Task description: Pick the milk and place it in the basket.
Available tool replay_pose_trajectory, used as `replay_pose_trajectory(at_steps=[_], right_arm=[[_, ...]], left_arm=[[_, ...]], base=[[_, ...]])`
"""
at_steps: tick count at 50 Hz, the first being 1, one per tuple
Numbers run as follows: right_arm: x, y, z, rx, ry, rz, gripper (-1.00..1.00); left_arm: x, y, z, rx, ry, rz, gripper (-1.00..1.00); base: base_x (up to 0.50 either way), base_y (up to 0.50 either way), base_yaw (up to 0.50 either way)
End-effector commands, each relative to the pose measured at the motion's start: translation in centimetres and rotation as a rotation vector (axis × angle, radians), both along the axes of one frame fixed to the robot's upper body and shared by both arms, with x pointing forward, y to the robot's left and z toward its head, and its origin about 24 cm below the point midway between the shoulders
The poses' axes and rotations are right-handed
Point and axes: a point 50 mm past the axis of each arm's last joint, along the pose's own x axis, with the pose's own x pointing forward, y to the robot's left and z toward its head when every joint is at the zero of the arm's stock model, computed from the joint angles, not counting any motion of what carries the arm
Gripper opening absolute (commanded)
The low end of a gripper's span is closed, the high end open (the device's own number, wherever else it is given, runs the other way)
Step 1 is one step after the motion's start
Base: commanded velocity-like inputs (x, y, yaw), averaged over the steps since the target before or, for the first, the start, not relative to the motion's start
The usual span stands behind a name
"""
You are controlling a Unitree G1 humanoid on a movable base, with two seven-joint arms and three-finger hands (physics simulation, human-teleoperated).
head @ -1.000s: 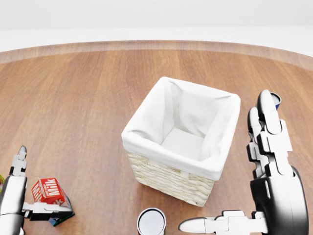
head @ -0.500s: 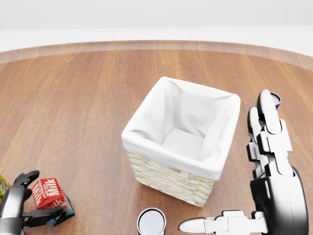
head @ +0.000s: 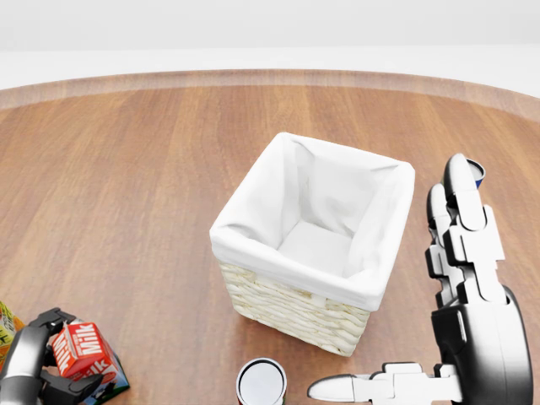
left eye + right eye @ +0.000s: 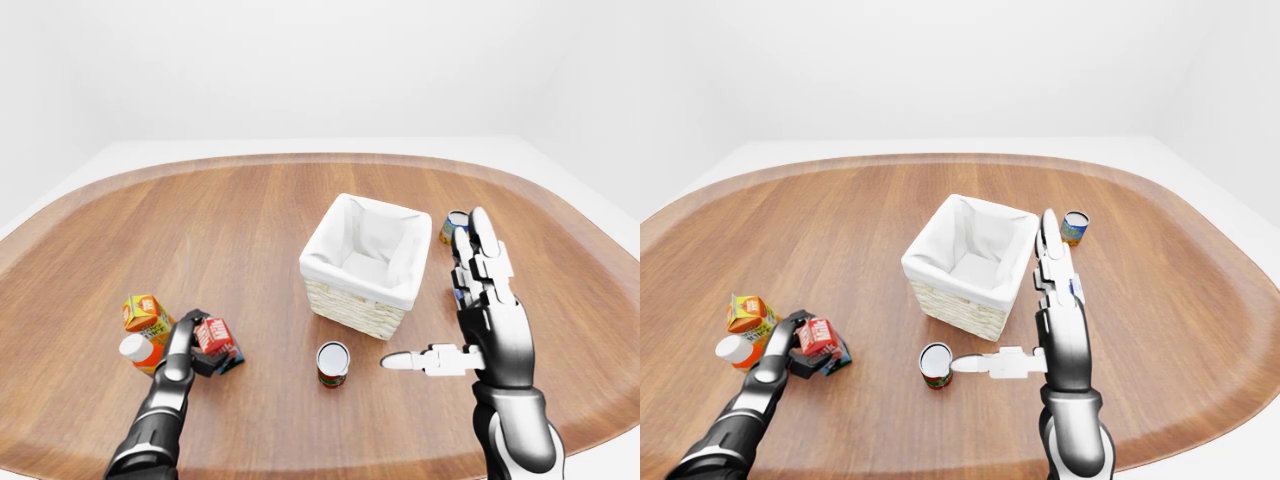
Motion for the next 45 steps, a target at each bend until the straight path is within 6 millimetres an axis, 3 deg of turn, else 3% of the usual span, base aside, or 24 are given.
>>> replay_pose_trajectory(at_steps=[1,22,45], right_arm=[[0.0,0.0,-0.1,-0.001,0.001,0.001,1.0],[0.0,0.2,-0.3,-0.004,0.005,0.005,1.0],[0.1,0.2,-0.4,-0.008,0.004,0.006,1.0]], left_arm=[[0.5,0.3,0.5,-0.015,-0.017,0.012,-1.0],[2.5,0.5,5.0,-0.001,-0.219,-0.053,-1.0],[4.1,-0.7,12.6,0.062,-0.506,-0.205,-1.0]], base=[[0.0,0.0,0.0],[0.0,0.0,0.0],[0.0,0.0,0.0]])
